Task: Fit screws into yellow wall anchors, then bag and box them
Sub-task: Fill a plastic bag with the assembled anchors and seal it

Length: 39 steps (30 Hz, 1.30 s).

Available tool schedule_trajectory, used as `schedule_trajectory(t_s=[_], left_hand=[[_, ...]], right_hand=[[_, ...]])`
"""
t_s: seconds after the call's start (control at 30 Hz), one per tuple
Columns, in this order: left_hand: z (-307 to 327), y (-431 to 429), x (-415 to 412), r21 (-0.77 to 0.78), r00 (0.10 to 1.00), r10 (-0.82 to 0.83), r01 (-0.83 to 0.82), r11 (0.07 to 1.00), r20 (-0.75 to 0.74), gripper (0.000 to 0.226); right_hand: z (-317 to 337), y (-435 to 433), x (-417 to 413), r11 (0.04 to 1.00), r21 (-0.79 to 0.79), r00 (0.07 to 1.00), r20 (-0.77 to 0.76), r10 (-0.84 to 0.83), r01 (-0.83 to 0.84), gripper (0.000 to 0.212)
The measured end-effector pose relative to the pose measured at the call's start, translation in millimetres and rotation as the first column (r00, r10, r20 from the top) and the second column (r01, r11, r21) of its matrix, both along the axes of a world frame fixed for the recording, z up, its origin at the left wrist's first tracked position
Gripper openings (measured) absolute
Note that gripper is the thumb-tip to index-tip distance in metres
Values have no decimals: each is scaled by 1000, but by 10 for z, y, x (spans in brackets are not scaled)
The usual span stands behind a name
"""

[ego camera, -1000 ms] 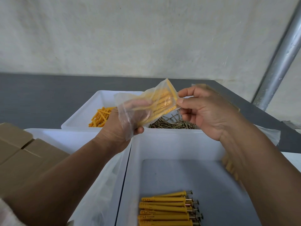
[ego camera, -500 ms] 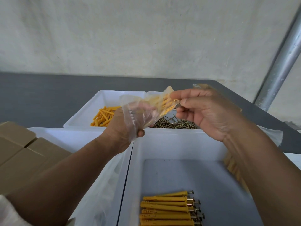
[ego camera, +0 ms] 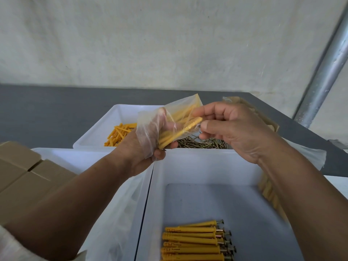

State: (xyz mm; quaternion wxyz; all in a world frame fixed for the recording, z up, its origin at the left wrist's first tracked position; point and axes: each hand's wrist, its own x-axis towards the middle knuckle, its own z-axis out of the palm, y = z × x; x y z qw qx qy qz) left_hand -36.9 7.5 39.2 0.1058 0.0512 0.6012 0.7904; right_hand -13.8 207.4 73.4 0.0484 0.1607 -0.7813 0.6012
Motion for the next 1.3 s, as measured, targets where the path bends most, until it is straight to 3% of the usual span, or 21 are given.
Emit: schedule_trajectory(t_s=[0.07, 0.27, 0.37, 0.47, 0.6, 0.77, 0.87, 1.17, 1.3], left_hand=[[0, -17, 6, 12, 999, -53, 53, 999, 1, 56], [-19, -45, 3, 21, 977, -214, 214, 977, -5, 12], [-19, -50, -1, 98, 962, -273, 270, 958, 14, 21], [-2, -58, -24, 127, 961, -277, 274, 953, 8, 24], [2, -44, -13, 96, 964, -264, 263, 960, 3, 27], [17, -45, -2, 48, 976, -219, 219, 975, 7, 24], [27, -84, -5, 37, 974, -225, 224, 974, 28, 28], [74, -107, -36, 49, 969, -241, 238, 970, 53, 26], [78, -82, -2, -132, 983, -182, 181, 975, 2, 25]], right_hand=[[5, 2, 1, 1000, 25, 1000, -9, -3, 3, 26], [-21, -1, -35, 999, 35, 1000, -18, -25, 25, 22], [-6, 18, -39, 1000, 14, 999, -36, 9, -8, 23], [-19, 23, -47, 998, 34, 997, -69, 45, -43, 26], [-97, -8, -84, 981, 178, 986, -158, -48, 77, 27], [-93, -24, -75, 989, 117, 980, -188, -62, 85, 29], [-88, -30, -55, 996, 78, 989, -149, -20, 32, 19], [-102, -13, -79, 994, 110, 990, -135, 30, -15, 18], [-164, -10, -104, 974, 219, 982, -188, -19, 61, 16]])
